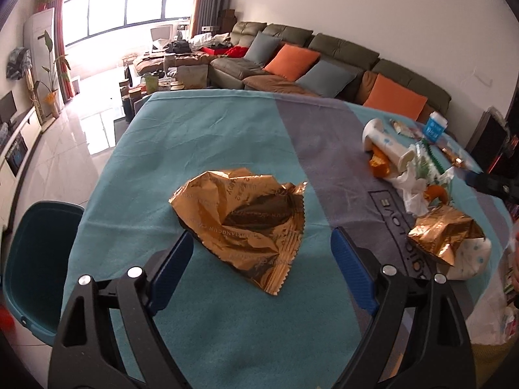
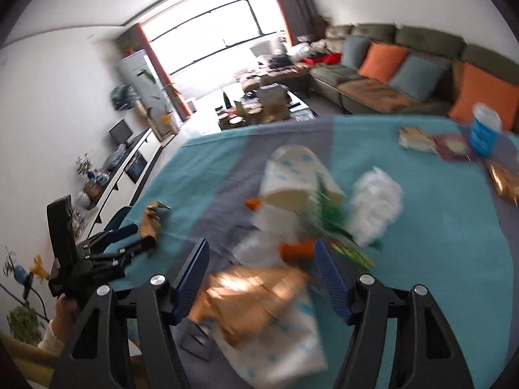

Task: Collect trash
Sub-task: 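Return to the table and grasp a gold foil wrapper with the left gripper while the right grasps another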

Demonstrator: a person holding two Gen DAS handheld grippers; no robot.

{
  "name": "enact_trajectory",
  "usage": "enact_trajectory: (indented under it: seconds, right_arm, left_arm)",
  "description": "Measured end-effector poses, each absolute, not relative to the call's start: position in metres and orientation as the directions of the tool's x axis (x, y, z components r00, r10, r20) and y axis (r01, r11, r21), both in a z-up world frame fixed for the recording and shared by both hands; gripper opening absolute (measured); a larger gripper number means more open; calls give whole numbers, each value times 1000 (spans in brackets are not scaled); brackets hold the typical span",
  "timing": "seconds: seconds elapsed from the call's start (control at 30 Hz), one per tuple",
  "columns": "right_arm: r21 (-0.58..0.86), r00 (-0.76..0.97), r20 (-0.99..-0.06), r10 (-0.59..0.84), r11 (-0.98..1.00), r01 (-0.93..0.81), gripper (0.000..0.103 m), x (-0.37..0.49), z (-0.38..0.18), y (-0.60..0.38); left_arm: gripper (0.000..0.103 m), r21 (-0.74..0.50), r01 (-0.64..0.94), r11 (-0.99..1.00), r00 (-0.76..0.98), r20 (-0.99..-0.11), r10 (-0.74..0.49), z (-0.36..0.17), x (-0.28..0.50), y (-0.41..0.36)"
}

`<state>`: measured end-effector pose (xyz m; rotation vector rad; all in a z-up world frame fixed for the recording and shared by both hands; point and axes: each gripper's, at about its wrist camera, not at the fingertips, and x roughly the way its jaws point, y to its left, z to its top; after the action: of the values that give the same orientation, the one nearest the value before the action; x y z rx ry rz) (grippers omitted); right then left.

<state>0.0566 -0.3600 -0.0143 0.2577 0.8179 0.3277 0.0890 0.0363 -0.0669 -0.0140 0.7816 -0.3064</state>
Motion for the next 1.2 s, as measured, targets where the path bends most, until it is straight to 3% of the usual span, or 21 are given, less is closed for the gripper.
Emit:
enact_trajectory:
  seconds: [0.2, 0.43, 0.7, 0.83, 1.07, 1.13, 1.2]
  right_arm:
    - [406, 604, -684, 410, 901, -153, 66, 44, -28, -373]
    - [419, 569, -685, 455, 885, -203, 66, 38, -32, -358]
    - [422, 547, -699, 460, 883, -204, 65, 41, -37, -348]
    - [434, 539, -696, 475, 876, -211, 54, 42, -38, -347]
    - [446, 534, -691, 486, 869, -213, 48, 48, -40, -344]
    - [446, 533, -688, 492, 867, -224, 40, 49, -40, -342]
    - [446, 531, -685, 499, 864, -236, 38, 49, -39, -341]
  left_arm:
    - [79, -76, 259, 963, 663, -710, -235, -68, 94, 29]
    - [55, -69, 239, 969, 635, -743, -209, -78, 99, 33]
    - [45, -78, 246, 966, 640, -735, -223, -78, 98, 40]
    - [38, -77, 261, 962, 648, -724, -234, -76, 95, 40]
    - [26, -87, 300, 950, 650, -710, -270, -72, 85, 40]
    - [25, -100, 308, 946, 647, -707, -285, -71, 82, 43]
    - [25, -107, 313, 944, 647, -703, -295, -71, 80, 44]
